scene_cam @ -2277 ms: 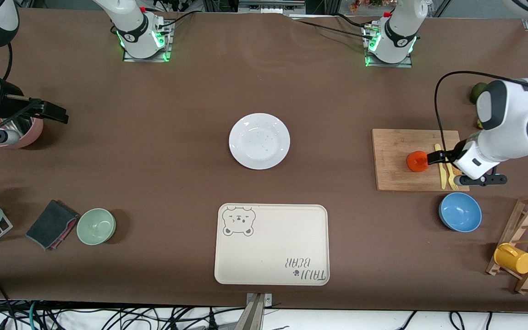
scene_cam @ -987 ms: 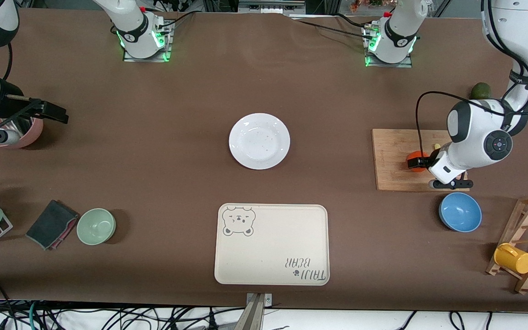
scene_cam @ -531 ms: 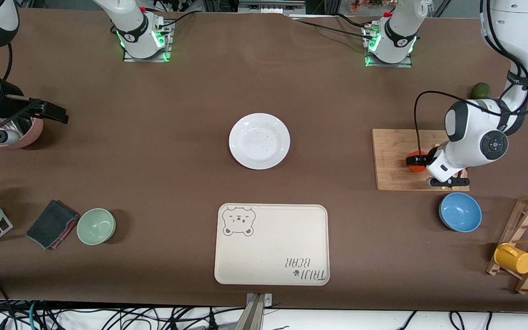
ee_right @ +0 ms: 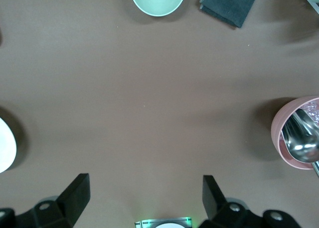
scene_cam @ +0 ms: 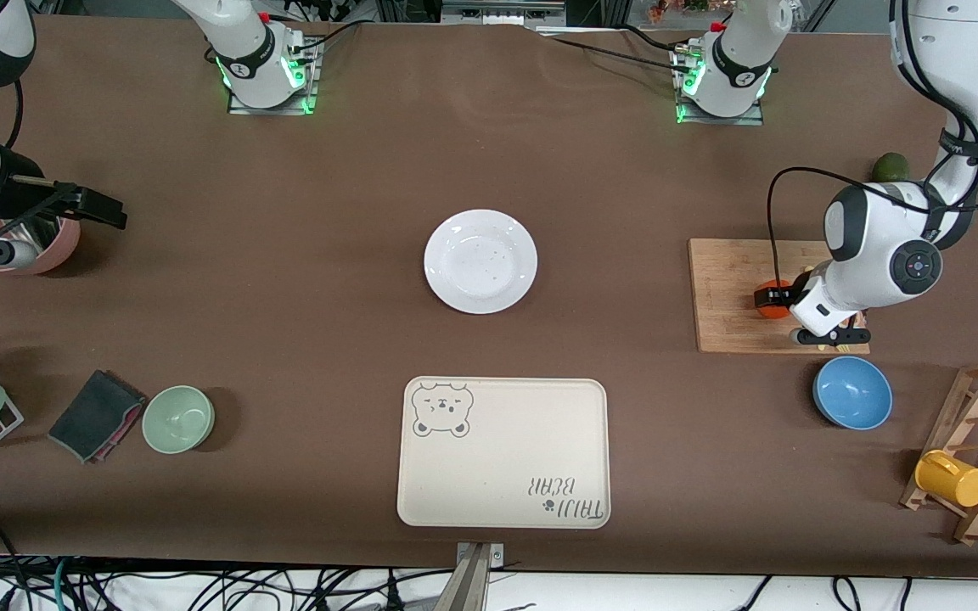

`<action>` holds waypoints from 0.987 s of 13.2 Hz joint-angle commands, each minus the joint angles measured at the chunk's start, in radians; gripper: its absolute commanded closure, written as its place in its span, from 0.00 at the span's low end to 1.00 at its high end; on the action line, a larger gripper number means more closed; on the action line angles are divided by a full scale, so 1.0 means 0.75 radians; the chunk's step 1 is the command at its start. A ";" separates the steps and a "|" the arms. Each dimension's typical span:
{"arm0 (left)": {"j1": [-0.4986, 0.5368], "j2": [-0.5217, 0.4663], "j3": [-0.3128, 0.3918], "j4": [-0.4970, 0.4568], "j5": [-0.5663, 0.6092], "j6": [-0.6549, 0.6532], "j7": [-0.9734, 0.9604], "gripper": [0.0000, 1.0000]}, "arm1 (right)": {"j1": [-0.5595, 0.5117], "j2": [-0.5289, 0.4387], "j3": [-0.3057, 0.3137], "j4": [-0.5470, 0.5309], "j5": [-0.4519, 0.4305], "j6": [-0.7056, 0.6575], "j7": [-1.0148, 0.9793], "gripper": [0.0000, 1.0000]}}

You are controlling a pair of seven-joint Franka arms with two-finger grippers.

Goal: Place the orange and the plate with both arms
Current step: 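Close the left gripper around the orange, then lift the orange with the left gripper and carry it over the plate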

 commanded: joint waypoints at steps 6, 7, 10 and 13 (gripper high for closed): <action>-0.444 -0.234 -0.058 0.017 -0.243 -0.054 -0.271 1.00 | -0.011 -0.013 0.012 -0.004 0.002 -0.010 -0.011 0.00; -0.507 -0.224 -0.088 0.056 -0.280 -0.048 -0.329 1.00 | -0.011 -0.013 0.012 -0.004 0.002 -0.010 -0.011 0.00; -0.732 -0.138 -0.091 0.152 -0.301 -0.046 -0.374 1.00 | -0.011 -0.013 0.012 -0.004 0.002 -0.010 -0.011 0.00; -0.951 -0.009 -0.089 0.275 -0.365 -0.003 -0.680 1.00 | -0.011 -0.011 0.012 -0.004 0.002 -0.010 -0.011 0.00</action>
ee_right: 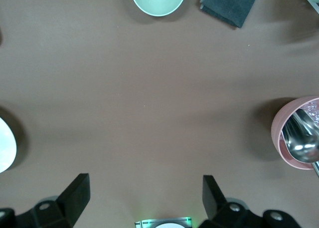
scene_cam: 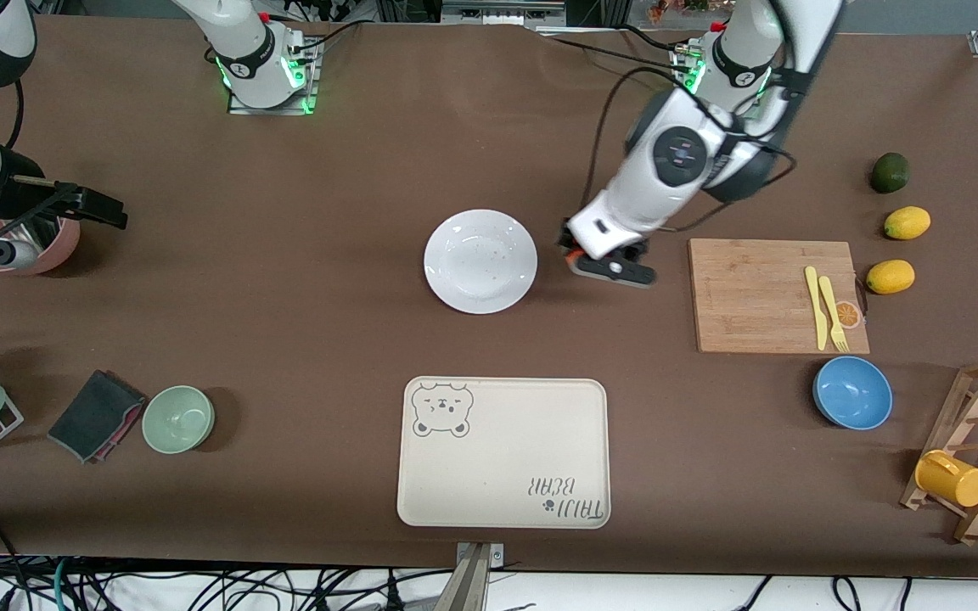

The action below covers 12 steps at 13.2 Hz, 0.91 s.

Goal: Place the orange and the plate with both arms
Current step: 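Lift the orange with the left gripper and carry it over the plate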

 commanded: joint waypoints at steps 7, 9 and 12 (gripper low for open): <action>-0.436 0.426 0.049 0.269 -0.023 0.204 -0.497 0.92 | -0.012 -0.011 0.011 -0.006 0.002 -0.010 -0.013 0.00; -0.455 0.467 0.051 0.275 -0.021 0.249 -0.497 0.85 | -0.012 -0.011 0.011 -0.004 0.002 -0.028 -0.013 0.00; -0.459 0.518 0.059 0.296 -0.021 0.270 -0.497 0.62 | -0.012 -0.011 0.011 -0.004 0.002 -0.036 -0.013 0.00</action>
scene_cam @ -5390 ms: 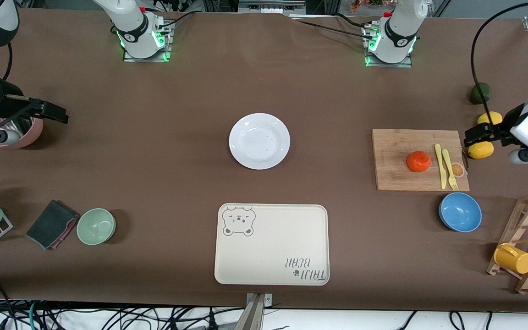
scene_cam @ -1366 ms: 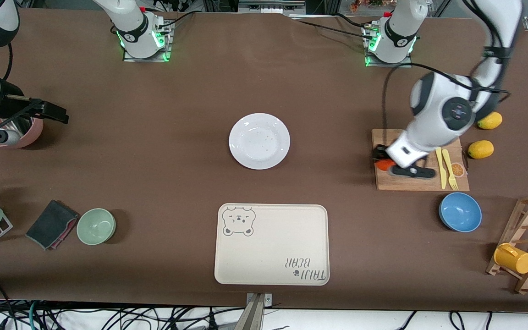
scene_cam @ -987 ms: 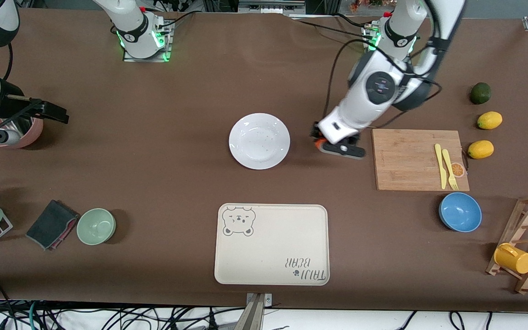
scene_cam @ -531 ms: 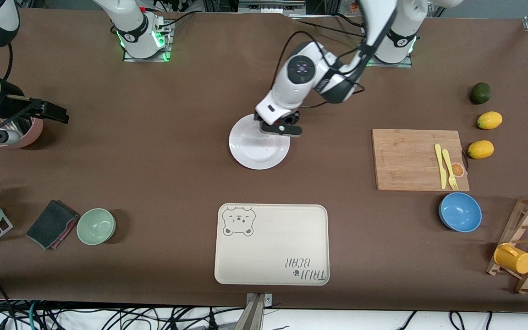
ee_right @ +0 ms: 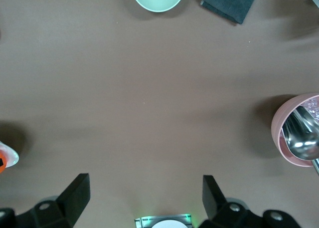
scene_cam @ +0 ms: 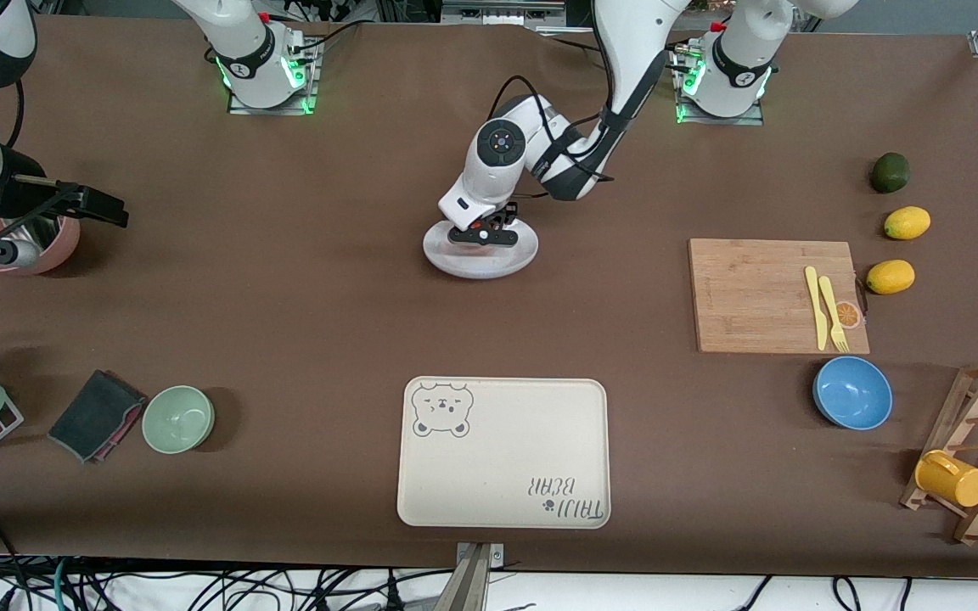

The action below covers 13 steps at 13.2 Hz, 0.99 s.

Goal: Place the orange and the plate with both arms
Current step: 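Lift the orange with the left gripper and carry it over the plate, then lower the orange onto the white plate and open the left gripper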

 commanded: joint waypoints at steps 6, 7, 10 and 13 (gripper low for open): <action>-0.023 0.039 0.126 0.161 -0.020 0.002 0.015 0.62 | -0.012 -0.012 0.011 -0.004 0.002 -0.018 -0.013 0.00; -0.023 0.043 0.126 0.161 -0.020 0.002 0.013 0.62 | -0.012 -0.012 0.011 -0.004 0.002 -0.018 -0.013 0.00; -0.019 0.051 0.126 0.159 -0.016 0.002 0.017 0.61 | -0.012 -0.012 0.011 -0.004 0.002 -0.020 -0.013 0.00; -0.015 0.100 0.128 0.159 -0.016 0.017 0.023 0.51 | -0.012 -0.010 0.011 -0.004 0.002 -0.020 -0.013 0.00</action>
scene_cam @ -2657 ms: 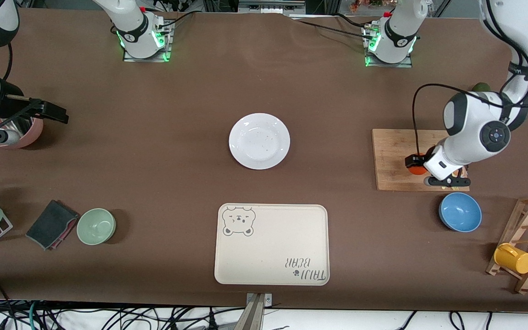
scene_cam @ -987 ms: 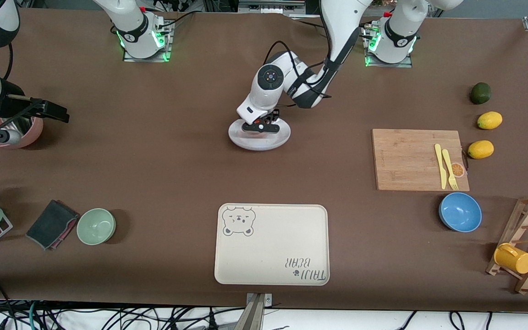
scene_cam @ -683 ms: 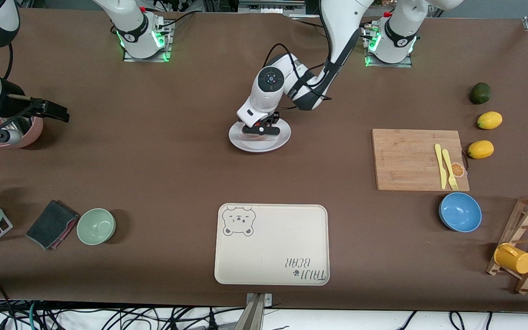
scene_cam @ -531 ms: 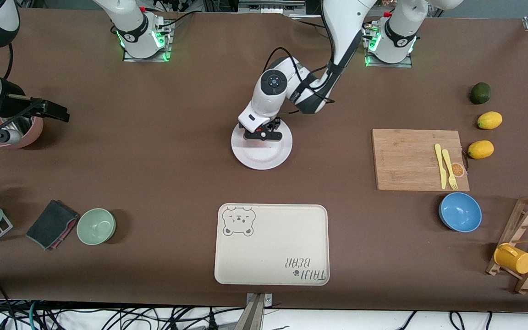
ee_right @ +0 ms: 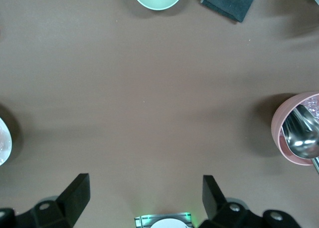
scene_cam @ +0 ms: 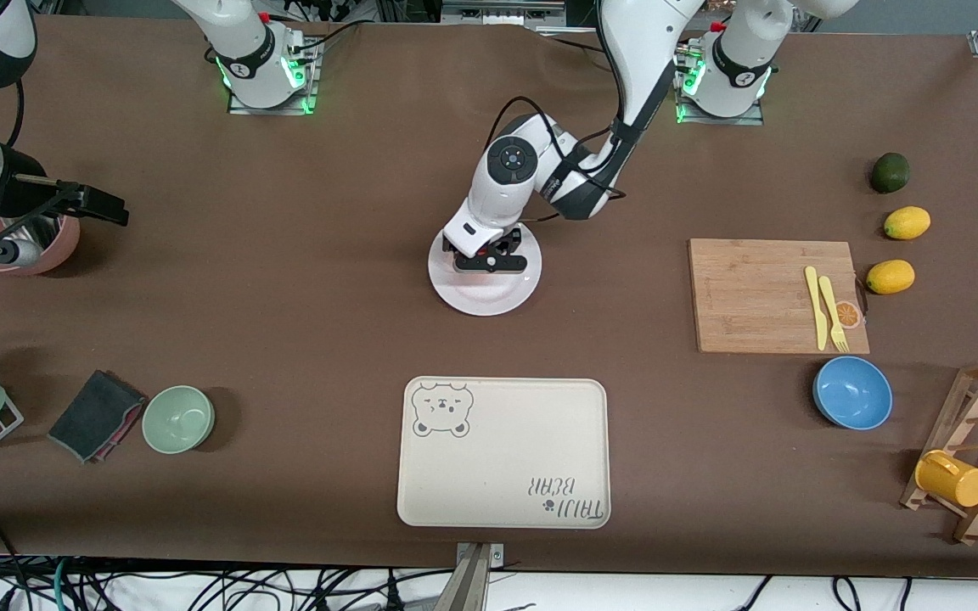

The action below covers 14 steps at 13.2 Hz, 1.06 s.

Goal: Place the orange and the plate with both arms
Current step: 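Lower the orange onto the white plate and open the left gripper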

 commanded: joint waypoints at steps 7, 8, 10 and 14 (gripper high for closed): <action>0.076 -0.049 0.051 0.030 0.035 -0.009 0.040 0.00 | -0.012 -0.006 0.011 -0.004 0.002 -0.012 -0.010 0.00; 0.115 -0.100 0.051 0.018 0.037 -0.013 0.045 0.00 | -0.012 0.000 0.011 -0.002 0.002 -0.011 -0.014 0.00; 0.240 -0.247 0.045 -0.015 0.037 -0.127 0.045 0.00 | 0.002 0.016 0.015 -0.006 0.002 -0.016 -0.035 0.00; 0.550 -0.591 0.039 -0.122 0.037 -0.443 0.047 0.00 | 0.041 0.118 0.029 -0.004 0.061 -0.024 -0.067 0.00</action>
